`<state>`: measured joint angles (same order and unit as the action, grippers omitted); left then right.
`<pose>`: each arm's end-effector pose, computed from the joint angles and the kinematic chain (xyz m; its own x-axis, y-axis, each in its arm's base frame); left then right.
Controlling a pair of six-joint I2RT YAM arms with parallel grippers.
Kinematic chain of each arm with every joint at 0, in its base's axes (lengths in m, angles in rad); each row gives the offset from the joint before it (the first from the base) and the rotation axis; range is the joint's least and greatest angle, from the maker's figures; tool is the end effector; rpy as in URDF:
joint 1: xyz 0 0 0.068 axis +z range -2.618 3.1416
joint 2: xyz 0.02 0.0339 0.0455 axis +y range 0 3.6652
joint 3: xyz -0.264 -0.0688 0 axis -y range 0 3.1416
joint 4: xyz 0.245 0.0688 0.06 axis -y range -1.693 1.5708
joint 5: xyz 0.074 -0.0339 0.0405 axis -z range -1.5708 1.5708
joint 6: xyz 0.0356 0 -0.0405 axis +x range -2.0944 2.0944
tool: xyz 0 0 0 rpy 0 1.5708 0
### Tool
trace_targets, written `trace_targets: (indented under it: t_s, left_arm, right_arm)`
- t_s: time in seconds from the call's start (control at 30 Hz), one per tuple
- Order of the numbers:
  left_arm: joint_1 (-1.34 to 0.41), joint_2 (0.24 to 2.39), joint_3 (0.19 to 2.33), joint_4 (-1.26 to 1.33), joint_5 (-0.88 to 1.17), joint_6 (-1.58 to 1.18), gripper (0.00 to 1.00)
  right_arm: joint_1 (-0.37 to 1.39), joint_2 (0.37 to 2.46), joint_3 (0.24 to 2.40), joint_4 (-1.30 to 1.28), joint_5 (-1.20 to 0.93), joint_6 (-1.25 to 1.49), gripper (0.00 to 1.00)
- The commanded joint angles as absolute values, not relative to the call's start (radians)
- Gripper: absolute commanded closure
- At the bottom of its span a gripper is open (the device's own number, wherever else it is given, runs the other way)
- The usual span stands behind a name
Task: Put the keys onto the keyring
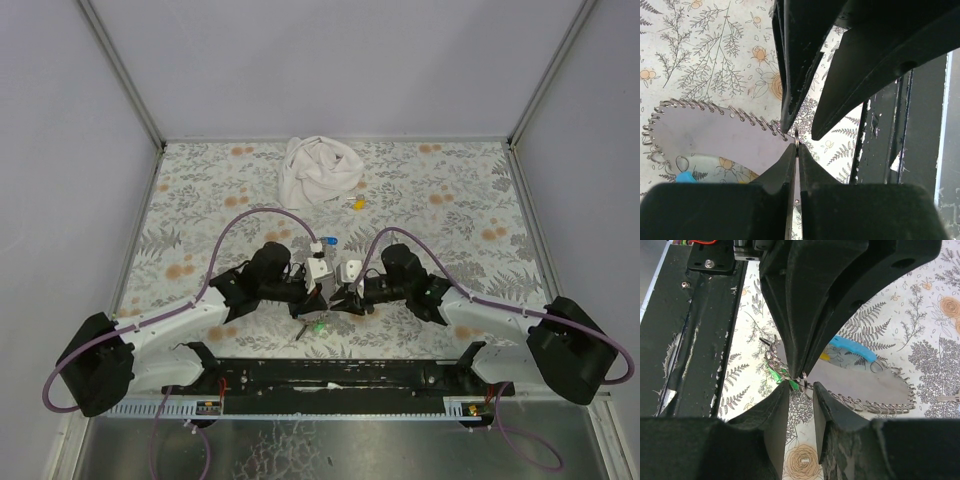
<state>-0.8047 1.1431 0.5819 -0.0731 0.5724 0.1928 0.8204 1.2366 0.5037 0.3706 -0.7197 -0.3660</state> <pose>0.1480 -0.1817 0.2125 -0.2292 0.4706 -0.8521 0.9702 0.1816 -0.1607 0.1532 0.1988 0.2079 0.1216 -0.2643 -0.9568 -0.9926 -0.0349 -0.1165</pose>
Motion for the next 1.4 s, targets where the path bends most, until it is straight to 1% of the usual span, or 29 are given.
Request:
trace_targets:
  t_s: [0.0,0.07,0.2,0.27,0.33,0.37,0.43,0.5,0.53,0.67,0.8,0.93,1.0,1.1,1.23,1.37]
  left_arm:
    - [-0.812,1.125,0.621,-0.061,0.618,0.218,1.00]
    - [-0.813,1.123,0.617,-0.057,0.626,0.219,1.00]
    - [-0.813,1.117,0.608,-0.046,0.645,0.221,1.00]
    - [-0.813,1.113,0.606,-0.041,0.647,0.220,1.00]
    - [-0.814,1.103,0.597,-0.024,0.639,0.213,1.00]
    - [-0.814,1.093,0.586,-0.009,0.626,0.205,0.98]
    - [-0.812,1.062,0.553,0.042,0.591,0.177,0.94]
    - [-0.804,1.015,0.502,0.116,0.556,0.139,0.81]
    - [-0.796,0.991,0.470,0.167,0.539,0.111,0.77]
    - [-0.713,0.872,0.318,0.408,0.548,-0.033,0.73]
    - [-0.640,0.752,0.143,0.699,0.532,-0.207,0.67]
    - [-0.615,0.717,0.063,0.858,0.514,-0.283,0.64]
    - [-0.609,0.727,0.040,0.935,0.500,-0.307,0.63]
    - [-0.594,0.769,-0.006,1.118,0.478,-0.354,0.62]
    - [-0.585,0.846,-0.032,1.300,0.495,-0.376,0.62]
    - [-0.583,0.910,-0.050,1.413,0.497,-0.384,0.62]
  right_arm:
    - [0.825,1.246,0.544,0.422,-0.749,-0.372,0.68]
    - [0.825,1.250,0.544,0.433,-0.747,-0.366,0.70]
    - [0.825,1.251,0.538,0.461,-0.746,-0.355,0.78]
    - [0.825,1.249,0.537,0.473,-0.746,-0.349,0.86]
    - [0.825,1.247,0.533,0.485,-0.743,-0.341,0.99]
    - [0.824,1.244,0.531,0.493,-0.741,-0.332,1.00]
    - [0.825,1.229,0.513,0.531,-0.726,-0.308,1.00]
    - [0.824,1.205,0.481,0.609,-0.691,-0.268,1.00]
    - [0.824,1.198,0.463,0.661,-0.675,-0.244,1.00]
    - [0.824,1.201,0.409,0.877,-0.631,-0.145,1.00]
    - [0.822,1.228,0.364,1.072,-0.589,-0.066,1.00]
    - [0.822,1.268,0.336,1.268,-0.557,0.001,1.00]
    - [0.822,1.295,0.339,1.351,-0.559,0.029,1.00]
    - [0.822,1.338,0.344,1.464,-0.560,0.063,1.00]
    - [0.821,1.381,0.348,1.549,-0.565,0.097,1.00]
    - [0.822,1.405,0.347,1.597,-0.577,0.129,1.00]
